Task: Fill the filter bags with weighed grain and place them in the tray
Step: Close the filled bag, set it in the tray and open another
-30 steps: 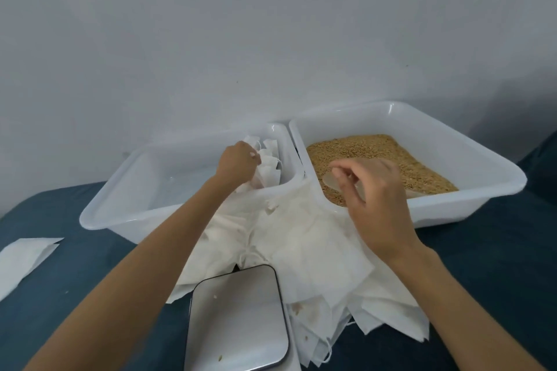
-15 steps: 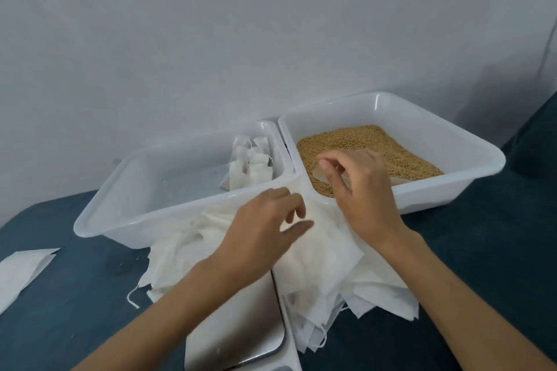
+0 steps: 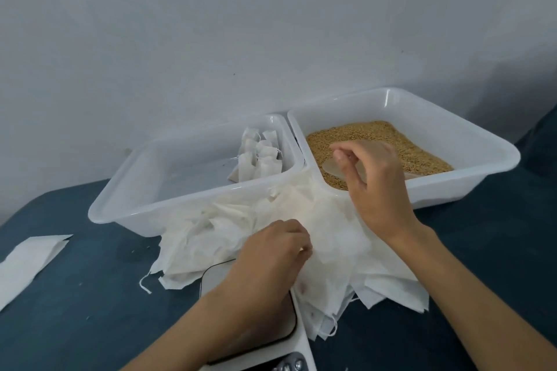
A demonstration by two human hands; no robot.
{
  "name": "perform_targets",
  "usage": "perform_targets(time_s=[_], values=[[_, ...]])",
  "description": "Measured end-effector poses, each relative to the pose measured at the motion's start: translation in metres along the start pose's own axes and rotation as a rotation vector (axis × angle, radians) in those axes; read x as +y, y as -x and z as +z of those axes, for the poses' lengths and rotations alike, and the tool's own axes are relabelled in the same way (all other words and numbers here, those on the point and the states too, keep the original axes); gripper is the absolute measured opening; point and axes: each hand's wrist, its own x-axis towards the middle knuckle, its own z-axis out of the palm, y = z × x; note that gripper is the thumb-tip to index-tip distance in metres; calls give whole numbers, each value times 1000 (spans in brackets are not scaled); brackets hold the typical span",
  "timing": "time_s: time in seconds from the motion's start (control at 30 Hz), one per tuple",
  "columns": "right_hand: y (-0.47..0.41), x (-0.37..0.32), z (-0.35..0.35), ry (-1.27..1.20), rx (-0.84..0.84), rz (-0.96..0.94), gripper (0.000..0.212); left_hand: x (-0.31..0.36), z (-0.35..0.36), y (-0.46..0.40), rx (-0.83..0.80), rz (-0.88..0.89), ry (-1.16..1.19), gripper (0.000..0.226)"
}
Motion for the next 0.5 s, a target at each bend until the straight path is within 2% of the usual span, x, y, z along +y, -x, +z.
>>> perform_targets(time_s=[0.13, 0.2, 0.27, 0.4, 0.5], values=[[0, -7, -1, -22, 24, -17, 19, -6, -2, 3, 33, -41, 385, 9], [1, -14, -2, -87, 46, -33, 18, -12, -5, 3, 173, -121, 616, 15], [3, -24, -4, -254, 14, -24, 18, -21, -11, 2, 314, -215, 906, 20], [16, -49, 2, -531, -214, 122, 32, -30, -16, 4, 433, -406, 1421, 13], [28, -57, 12, -679, -428, 227, 43, -35, -12, 6, 458, -479, 1669, 11]])
